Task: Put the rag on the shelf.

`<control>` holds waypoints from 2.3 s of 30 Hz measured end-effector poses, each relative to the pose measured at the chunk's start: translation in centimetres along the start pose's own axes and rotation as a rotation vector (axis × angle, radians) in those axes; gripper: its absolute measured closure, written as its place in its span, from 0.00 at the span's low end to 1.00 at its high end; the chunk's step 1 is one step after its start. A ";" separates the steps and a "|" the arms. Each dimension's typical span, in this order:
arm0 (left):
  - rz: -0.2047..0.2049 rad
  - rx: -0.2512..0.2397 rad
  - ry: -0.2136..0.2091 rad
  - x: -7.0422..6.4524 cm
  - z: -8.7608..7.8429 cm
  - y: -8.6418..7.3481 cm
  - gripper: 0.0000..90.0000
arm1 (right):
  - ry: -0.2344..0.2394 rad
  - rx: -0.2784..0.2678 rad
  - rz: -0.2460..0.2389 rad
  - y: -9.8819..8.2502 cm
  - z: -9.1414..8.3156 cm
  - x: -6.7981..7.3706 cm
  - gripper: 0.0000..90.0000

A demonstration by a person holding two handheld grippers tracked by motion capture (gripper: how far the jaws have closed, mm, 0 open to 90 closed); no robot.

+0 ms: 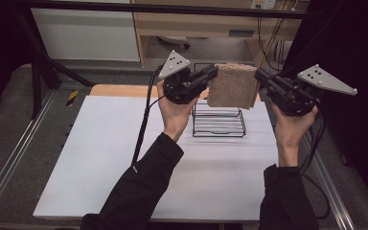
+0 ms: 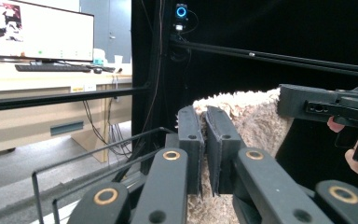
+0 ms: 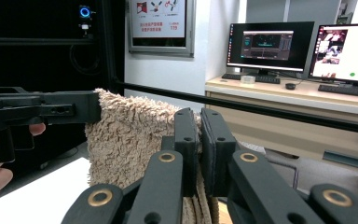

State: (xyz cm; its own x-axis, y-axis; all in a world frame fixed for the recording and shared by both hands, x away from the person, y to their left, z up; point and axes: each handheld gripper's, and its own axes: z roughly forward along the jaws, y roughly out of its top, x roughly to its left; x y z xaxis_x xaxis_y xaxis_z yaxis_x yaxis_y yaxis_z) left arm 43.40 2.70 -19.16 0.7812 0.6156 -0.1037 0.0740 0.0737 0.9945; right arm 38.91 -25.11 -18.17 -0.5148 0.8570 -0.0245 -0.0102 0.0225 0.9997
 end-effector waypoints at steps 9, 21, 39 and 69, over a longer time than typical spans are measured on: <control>0.000 -0.010 0.014 0.7 0.4 1.1 0.94 | -0.004 0.003 -0.010 1.3 1.1 -0.2 0.95; -0.001 -0.007 0.035 2.0 1.6 2.3 0.94 | -0.013 0.000 -0.011 2.2 2.9 -1.1 0.95; -0.005 0.015 0.072 4.4 4.0 2.9 0.94 | -0.021 0.009 0.010 2.3 5.8 -2.8 0.95; -0.006 0.098 0.089 6.6 5.5 -0.7 0.94 | 0.001 0.104 0.039 -1.0 8.8 -4.6 0.95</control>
State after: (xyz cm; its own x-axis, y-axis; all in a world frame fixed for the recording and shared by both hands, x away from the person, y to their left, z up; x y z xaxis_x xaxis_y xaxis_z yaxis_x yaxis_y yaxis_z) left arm 51.93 2.38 -20.45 0.7227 0.6830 -0.1057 0.1419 0.0030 0.9899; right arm 48.83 -24.57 -19.08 -0.5140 0.8576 0.0147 0.0992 0.0424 0.9942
